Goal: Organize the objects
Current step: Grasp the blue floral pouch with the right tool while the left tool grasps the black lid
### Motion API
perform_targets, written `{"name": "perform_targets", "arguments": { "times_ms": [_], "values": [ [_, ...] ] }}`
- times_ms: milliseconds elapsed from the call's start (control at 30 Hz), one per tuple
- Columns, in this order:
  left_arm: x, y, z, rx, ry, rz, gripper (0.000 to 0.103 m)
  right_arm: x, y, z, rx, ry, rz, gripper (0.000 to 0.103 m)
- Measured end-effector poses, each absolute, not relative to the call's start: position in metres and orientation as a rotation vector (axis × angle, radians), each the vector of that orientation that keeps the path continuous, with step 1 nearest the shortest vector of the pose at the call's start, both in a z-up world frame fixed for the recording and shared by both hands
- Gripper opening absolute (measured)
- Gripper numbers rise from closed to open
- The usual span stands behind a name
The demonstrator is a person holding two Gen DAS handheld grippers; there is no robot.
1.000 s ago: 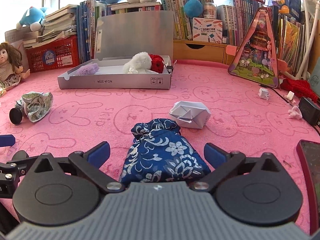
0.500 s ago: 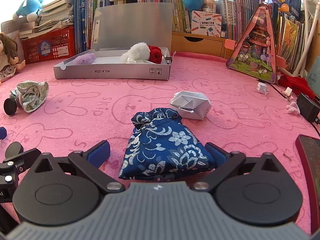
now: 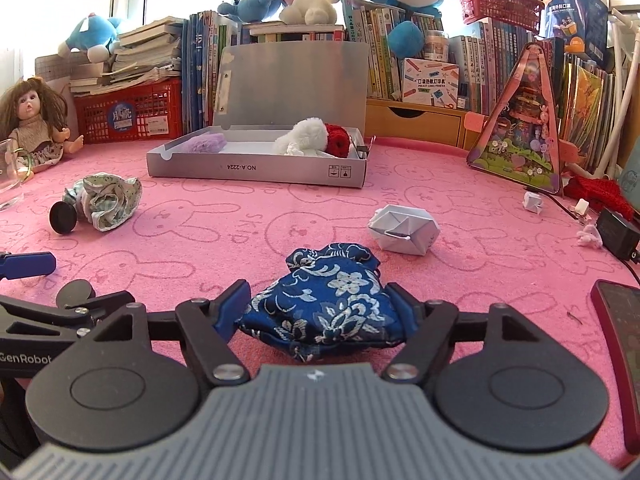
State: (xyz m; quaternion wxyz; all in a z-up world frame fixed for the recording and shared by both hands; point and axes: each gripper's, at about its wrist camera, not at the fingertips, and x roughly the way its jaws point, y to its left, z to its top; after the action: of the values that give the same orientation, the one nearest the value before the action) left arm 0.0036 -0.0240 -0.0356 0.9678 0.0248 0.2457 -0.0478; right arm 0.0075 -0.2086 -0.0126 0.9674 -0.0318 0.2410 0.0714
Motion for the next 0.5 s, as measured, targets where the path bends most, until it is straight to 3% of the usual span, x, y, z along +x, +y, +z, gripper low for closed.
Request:
{"name": "perform_targets", "arguments": {
  "times_ms": [167, 300, 500],
  "values": [
    [0.002, -0.025, -0.036, 0.05, 0.493, -0.089, 0.103, -0.012, -0.207, -0.017, -0.092, 0.498, 0.173, 0.075],
    [0.0, -0.025, -0.037, 0.049, 0.488, -0.085, 0.103, -0.018, -0.203, -0.022, -0.101, 0.476, 0.152, 0.086],
    [-0.001, -0.026, -0.037, 0.05, 0.485, -0.084, 0.103, -0.002, -0.197, -0.024, -0.079, 0.459, 0.09, 0.089]
  ]
}}
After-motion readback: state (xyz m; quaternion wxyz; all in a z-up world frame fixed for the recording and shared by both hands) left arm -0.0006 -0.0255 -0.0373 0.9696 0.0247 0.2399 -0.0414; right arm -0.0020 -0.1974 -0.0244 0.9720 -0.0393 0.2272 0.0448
